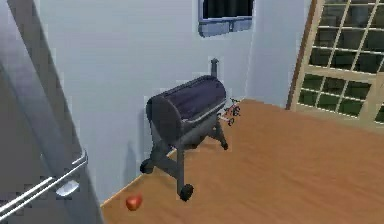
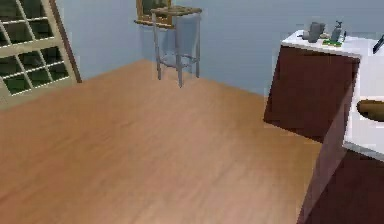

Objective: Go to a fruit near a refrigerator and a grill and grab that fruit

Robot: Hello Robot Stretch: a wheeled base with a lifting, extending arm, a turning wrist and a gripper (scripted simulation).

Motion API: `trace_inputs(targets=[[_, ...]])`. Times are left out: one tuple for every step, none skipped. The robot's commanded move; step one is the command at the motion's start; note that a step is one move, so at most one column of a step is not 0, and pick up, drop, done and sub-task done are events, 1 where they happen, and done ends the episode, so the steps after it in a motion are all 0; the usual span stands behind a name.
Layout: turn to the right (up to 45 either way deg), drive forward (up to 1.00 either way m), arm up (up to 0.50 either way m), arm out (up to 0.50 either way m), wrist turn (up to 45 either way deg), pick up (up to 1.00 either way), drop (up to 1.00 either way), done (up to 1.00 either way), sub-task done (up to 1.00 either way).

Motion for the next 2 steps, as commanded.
trace_inputs(targets=[[33.0, 0.00, 0.00, 0.00, 0.0, 0.00, 0.00, 0.00, 0.00], [0.0, 0.45, 0.00, 0.00, 0.0, 0.00, 0.00, 0.00, 0.00]])
